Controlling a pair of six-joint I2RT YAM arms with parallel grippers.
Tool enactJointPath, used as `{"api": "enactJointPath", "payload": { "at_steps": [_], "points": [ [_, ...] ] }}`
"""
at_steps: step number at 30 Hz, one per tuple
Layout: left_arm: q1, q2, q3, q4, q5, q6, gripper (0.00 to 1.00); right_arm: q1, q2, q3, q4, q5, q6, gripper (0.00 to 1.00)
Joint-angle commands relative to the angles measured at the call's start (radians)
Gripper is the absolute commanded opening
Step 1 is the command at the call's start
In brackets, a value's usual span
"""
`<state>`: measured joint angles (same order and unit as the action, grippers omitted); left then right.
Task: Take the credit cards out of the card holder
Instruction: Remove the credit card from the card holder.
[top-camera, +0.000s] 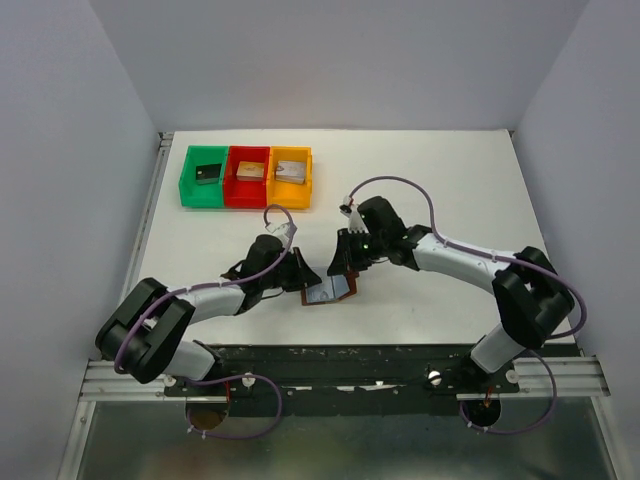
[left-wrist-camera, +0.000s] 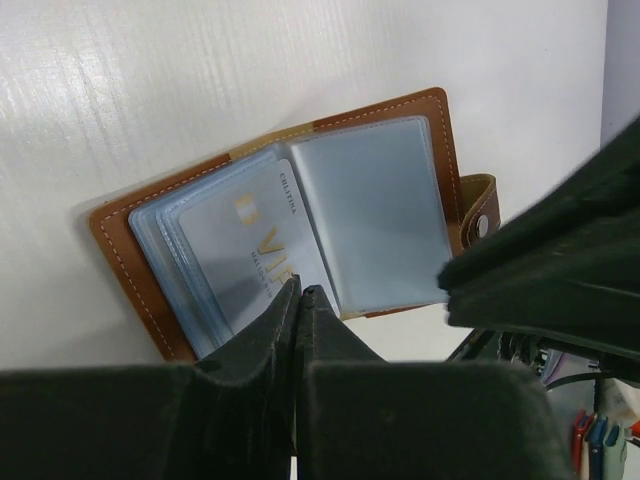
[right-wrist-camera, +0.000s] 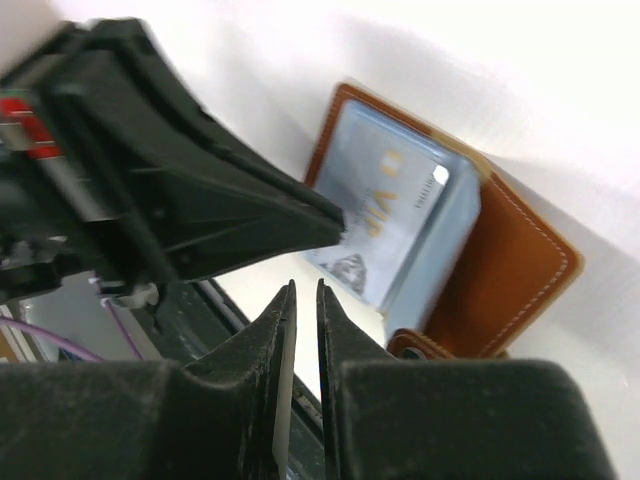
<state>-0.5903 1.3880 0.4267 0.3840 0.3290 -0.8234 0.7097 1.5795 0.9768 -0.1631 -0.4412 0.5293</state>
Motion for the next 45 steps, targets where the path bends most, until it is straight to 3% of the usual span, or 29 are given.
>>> {"api": "enactJointPath", "payload": {
  "at_steps": [1,12,29,45],
  "points": [
    [-0.005,-0.007,-0.002,-0.01,-0.033,0.012,0.09,0.004,0.068,-0.01,-0.038,0.027,-0.017,0.21],
    [-0.005,-0.052,-0.043,-0.037,-0.09,0.015,0.08,0.004,0.142,-0.03,0.045,-0.024,0.018,0.31],
    [-0.003,-0.069,-0.059,-0.099,-0.154,0.024,0.05,-0.013,0.186,-0.066,0.079,0.022,0.049,0.35],
    [-0.005,-0.067,-0.066,-0.122,-0.186,0.033,0.04,-0.046,0.2,-0.138,0.263,-0.08,0.149,0.36]
  ]
}}
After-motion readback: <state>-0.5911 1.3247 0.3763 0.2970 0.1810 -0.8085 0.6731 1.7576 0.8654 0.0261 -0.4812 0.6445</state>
